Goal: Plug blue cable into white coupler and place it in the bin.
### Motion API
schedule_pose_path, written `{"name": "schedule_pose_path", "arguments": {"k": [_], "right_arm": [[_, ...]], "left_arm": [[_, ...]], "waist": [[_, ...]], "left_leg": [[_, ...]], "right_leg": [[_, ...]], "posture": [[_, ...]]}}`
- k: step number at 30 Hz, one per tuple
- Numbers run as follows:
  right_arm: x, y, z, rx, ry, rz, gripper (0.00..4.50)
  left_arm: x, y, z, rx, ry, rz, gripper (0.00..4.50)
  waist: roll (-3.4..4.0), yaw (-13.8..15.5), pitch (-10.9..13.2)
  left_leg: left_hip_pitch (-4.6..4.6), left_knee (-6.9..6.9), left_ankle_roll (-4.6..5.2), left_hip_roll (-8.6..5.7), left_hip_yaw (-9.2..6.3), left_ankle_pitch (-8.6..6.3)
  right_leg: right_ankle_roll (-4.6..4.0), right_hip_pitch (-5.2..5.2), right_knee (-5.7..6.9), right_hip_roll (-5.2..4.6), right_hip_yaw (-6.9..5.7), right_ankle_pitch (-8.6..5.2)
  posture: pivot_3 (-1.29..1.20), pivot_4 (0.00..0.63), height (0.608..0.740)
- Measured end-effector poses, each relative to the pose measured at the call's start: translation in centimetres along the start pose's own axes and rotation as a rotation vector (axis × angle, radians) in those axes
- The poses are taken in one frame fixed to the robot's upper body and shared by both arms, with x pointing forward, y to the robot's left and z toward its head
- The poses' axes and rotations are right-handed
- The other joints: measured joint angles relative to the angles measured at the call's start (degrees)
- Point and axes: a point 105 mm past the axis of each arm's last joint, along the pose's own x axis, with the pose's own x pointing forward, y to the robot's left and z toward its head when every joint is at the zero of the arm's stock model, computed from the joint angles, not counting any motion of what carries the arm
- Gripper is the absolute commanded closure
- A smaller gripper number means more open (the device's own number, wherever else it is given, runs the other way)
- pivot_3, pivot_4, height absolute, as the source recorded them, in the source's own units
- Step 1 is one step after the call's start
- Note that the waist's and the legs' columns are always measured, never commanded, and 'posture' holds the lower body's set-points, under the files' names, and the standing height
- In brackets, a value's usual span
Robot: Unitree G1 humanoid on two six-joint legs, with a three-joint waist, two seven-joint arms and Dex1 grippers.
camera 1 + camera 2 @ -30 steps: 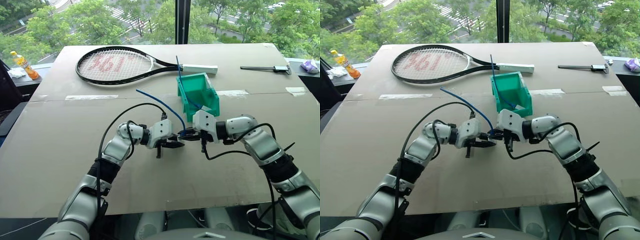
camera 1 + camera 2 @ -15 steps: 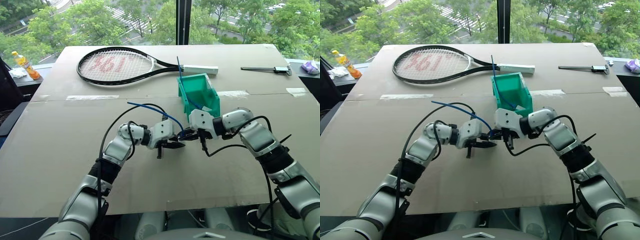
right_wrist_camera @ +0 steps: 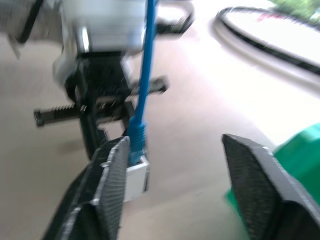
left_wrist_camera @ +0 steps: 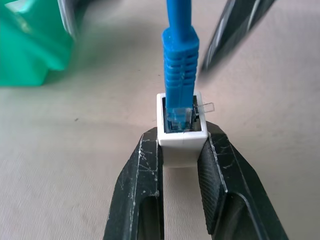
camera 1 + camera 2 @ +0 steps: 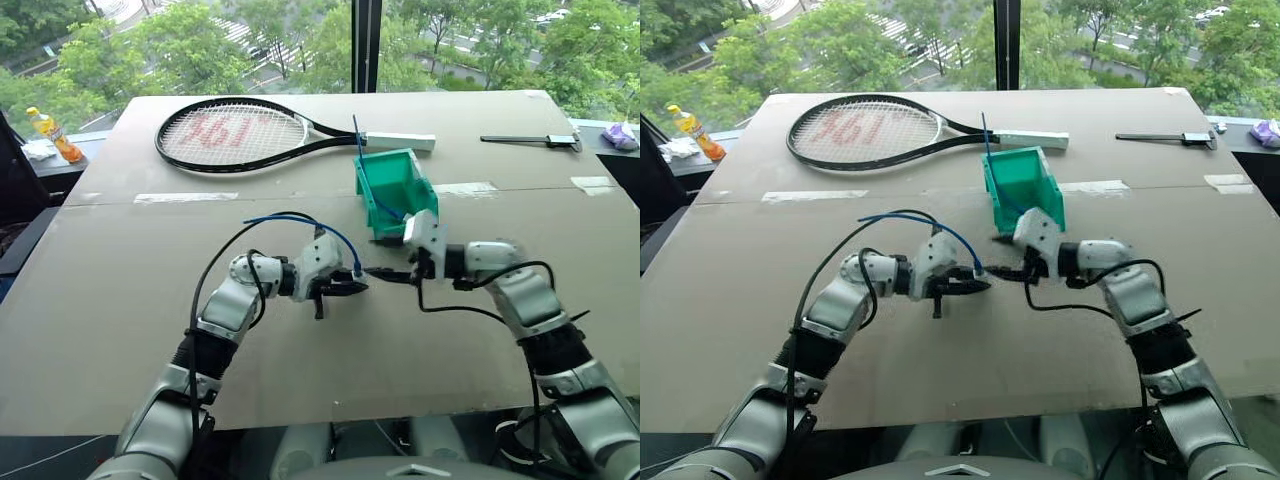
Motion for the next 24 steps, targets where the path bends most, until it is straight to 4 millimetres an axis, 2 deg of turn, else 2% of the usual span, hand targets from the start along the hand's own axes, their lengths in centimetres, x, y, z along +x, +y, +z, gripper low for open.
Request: {"name": "schedule_pose_path", "arguments": {"k": [1, 2, 4, 8, 11, 12, 14, 16, 17, 19, 23, 24], "right_arm": [[-0.9, -0.2, 2.1, -0.025, -0.055, -0.037, 0.52], [-1.6, 0.0, 3.3, -0.042, -0.086, -0.053, 0.52], [-3.1, 1.0, 4.5, -0.034, -0.112, -0.094, 0.52], [-5.8, 2.4, 2.2, 0.035, -0.008, -0.225, 0.52], [-8.0, 2.7, 0.4, 0.064, 0.072, -0.36, 0.52], [-8.5, 2.8, -0.1, 0.065, 0.097, -0.389, 0.52], [-9.6, 2.9, -0.8, 0.061, 0.138, -0.47, 0.52], [-10.2, 2.8, -1.2, 0.067, 0.154, -0.535, 0.0], [-11.2, 2.3, -1.5, 0.068, 0.164, -0.636, 0.0], [-12.3, 1.7, -1.7, 0.06, 0.176, -0.742, 0.0], [-13.2, 2.1, -2.0, 0.086, 0.179, -0.812, 0.0], [-13.3, 2.0, -1.9, 0.082, 0.174, -0.82, 0.0]], "left_arm": [[-0.3, 0.4, 0.6, -0.027, -0.02, 0.024, 4.17], [-0.5, 0.7, 1.2, -0.05, -0.034, 0.041, 4.17], [-0.7, 1.8, 2.8, -0.12, -0.053, 0.084, 4.17], [-1.0, 4.2, 7.4, -0.196, -0.088, 0.143, 4.17], [-0.3, 5.6, 10.8, -0.206, -0.109, 0.173, 4.17], [-0.1, 5.9, 11.4, -0.213, -0.11, 0.175, 4.17], [1.1, 6.4, 12.5, -0.244, -0.108, 0.166, 4.17], [1.7, 7.0, 13.2, -0.268, -0.098, 0.177, 4.17], [3.1, 7.6, 13.6, -0.311, -0.078, 0.177, 4.17], [4.3, 8.3, 13.6, -0.336, -0.042, 0.192, 4.17], [6.3, 9.4, 13.4, -0.347, 0.005, 0.231, 4.17], [6.5, 9.4, 13.3, -0.346, 0.011, 0.233, 3.67]], "waist": [[0.0, 0.04, 0.0], [-0.01, 0.1, 0.0], [-0.04, 0.81, 0.01], [-0.14, 1.61, 0.09], [-0.19, 1.39, 0.12], [-0.19, 1.29, 0.12], [-0.2, 1.3, 0.13], [-0.21, 0.91, 0.16], [-0.22, 0.76, 0.18], [-0.22, 0.47, 0.2], [-0.26, 0.71, 0.24], [-0.26, 0.62, 0.25]], "left_leg": [[-0.18, 0.0, -0.02, -0.01, -0.03, 0.01], [-0.25, 0.0, -0.05, -0.01, -0.09, 0.02], [-0.37, -0.02, -0.01, -0.02, -0.28, 0.0], [-0.36, 0.06, 0.03, -0.19, -0.26, -0.02], [-0.29, 0.18, 0.04, -0.23, -0.21, -0.01], [-0.22, 0.18, 0.04, -0.23, -0.19, -0.01], [-0.18, 0.18, 0.03, -0.22, -0.2, -0.01], [-0.14, 0.18, 0.03, -0.21, -0.14, -0.01], [-0.1, 0.17, 0.03, -0.2, -0.18, -0.01], [-0.1, 0.17, 0.03, -0.21, -0.09, -0.01], [-0.18, 0.16, 0.04, -0.35, -0.08, -0.01], [-0.19, 0.16, 0.04, -0.36, -0.07, -0.01]], "right_leg": [[0.0, -0.18, -0.02, 0.0, -0.04, 0.0], [0.0, -0.2, -0.05, -0.01, -0.1, 0.0], [0.01, -0.19, -0.12, -0.02, -0.28, -0.01], [0.04, -0.08, -0.11, -0.06, -0.28, -0.03], [0.13, 0.03, -0.11, -0.05, -0.23, -0.09], [0.24, 0.06, -0.1, -0.04, -0.21, -0.15], [0.27, 0.08, -0.07, 0.01, -0.21, -0.17], [0.29, 0.07, -0.07, 0.09, -0.16, -0.18], [0.28, 0.1, -0.05, 0.1, -0.18, -0.19], [0.28, 0.09, -0.06, 0.11, -0.09, -0.18], [0.19, 0.04, -0.11, 0.08, -0.07, -0.14], [0.19, 0.04, -0.11, 0.06, -0.06, -0.14]], "posture": [[0.0, 0.15, 0.74], [0.0, 0.15, 0.74], [0.0, 0.15, 0.74], [0.0, 0.15, 0.74], [0.0, 0.15, 0.74], [0.0, 0.15, 0.74], [0.0, 0.15, 0.74], [0.0, 0.15, 0.74], [0.0, 0.15, 0.74], [0.0, 0.15, 0.74], [0.0, 0.15, 0.74], [0.0, 0.15, 0.74]]}}
